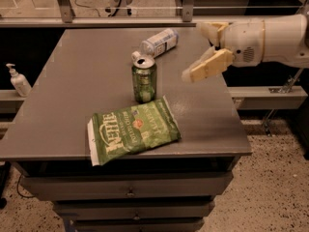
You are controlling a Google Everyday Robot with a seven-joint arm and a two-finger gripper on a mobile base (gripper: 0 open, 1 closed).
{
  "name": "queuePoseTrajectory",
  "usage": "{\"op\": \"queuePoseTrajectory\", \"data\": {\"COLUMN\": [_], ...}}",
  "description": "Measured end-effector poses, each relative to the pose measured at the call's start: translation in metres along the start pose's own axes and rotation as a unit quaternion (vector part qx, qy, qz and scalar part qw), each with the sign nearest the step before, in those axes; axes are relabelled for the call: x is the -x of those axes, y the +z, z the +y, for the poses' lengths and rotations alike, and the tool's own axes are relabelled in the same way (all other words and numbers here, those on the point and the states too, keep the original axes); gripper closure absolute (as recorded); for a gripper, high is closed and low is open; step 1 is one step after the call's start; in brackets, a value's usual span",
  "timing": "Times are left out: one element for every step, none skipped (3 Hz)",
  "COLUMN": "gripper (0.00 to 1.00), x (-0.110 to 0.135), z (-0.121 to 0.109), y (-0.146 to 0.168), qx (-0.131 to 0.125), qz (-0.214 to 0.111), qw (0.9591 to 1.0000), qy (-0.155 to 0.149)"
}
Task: Move green can near green jalapeno chip bag
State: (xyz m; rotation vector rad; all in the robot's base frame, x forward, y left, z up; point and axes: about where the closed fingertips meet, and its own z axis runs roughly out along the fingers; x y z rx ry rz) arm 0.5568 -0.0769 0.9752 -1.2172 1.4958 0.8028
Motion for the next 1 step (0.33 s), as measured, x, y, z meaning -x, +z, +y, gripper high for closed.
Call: {"op": "queuePoseTrajectory", "data": {"gripper": [0.00], "x": [0.0045], "z": [-0.0035], "y": [-0.0088], "qx": [-0.009], "qz": [-0.003], "qw": [0.9999], "qy": [-0.004]}}
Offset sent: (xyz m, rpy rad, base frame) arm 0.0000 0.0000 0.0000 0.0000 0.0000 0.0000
